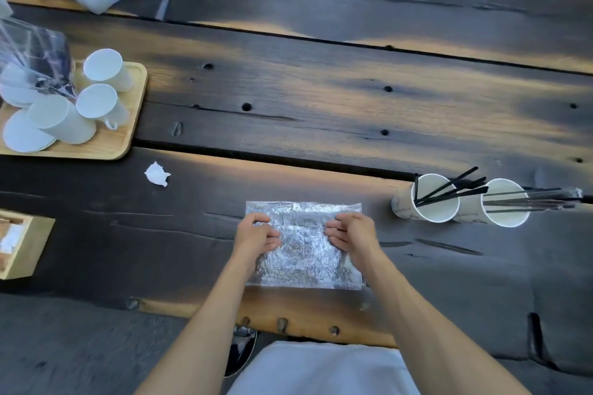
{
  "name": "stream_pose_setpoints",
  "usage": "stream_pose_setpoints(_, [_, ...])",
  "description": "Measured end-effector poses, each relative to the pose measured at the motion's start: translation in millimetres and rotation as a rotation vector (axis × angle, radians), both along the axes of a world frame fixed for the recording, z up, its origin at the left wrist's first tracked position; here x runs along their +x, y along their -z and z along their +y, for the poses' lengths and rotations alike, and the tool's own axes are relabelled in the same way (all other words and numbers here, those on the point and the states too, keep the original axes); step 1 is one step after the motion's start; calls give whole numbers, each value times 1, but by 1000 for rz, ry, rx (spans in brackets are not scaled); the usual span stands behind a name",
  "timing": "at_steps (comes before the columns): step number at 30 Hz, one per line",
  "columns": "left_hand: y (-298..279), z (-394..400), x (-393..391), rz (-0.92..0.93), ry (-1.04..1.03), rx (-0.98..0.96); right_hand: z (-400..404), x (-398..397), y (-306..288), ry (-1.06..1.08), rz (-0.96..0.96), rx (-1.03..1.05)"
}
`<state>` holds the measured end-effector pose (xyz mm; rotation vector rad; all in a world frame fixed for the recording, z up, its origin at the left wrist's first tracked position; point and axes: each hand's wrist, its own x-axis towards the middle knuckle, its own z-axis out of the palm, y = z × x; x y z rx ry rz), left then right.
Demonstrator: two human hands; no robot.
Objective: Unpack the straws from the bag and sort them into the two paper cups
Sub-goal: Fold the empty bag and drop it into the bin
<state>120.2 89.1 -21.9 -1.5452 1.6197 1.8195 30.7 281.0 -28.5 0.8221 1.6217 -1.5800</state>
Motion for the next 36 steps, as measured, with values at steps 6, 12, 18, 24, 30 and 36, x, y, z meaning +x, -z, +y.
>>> stream_pose_setpoints(6, [-1,18,-31,103,66,130,-45,-6,-1,-45,-102,-236])
stream_pose_setpoints(12, [-1,-17,-21,114,-173,131,-1,-39,3,200,-30,-143])
stream_pose_setpoints(18, [1,-20,-20,146,-313,207,8,-44,4,221,54,-16])
stream_pose_setpoints(24, [2,-21,-14,221,-496,252,9,-48,2,316,86,70])
stream_pose_setpoints(30, [-7,-5,-16,166,10,-186,10,-55,0,-437,556,496])
stream_pose_setpoints(36, [5,28,20,207,1081,-922,8,-54,-3,-911,542,721])
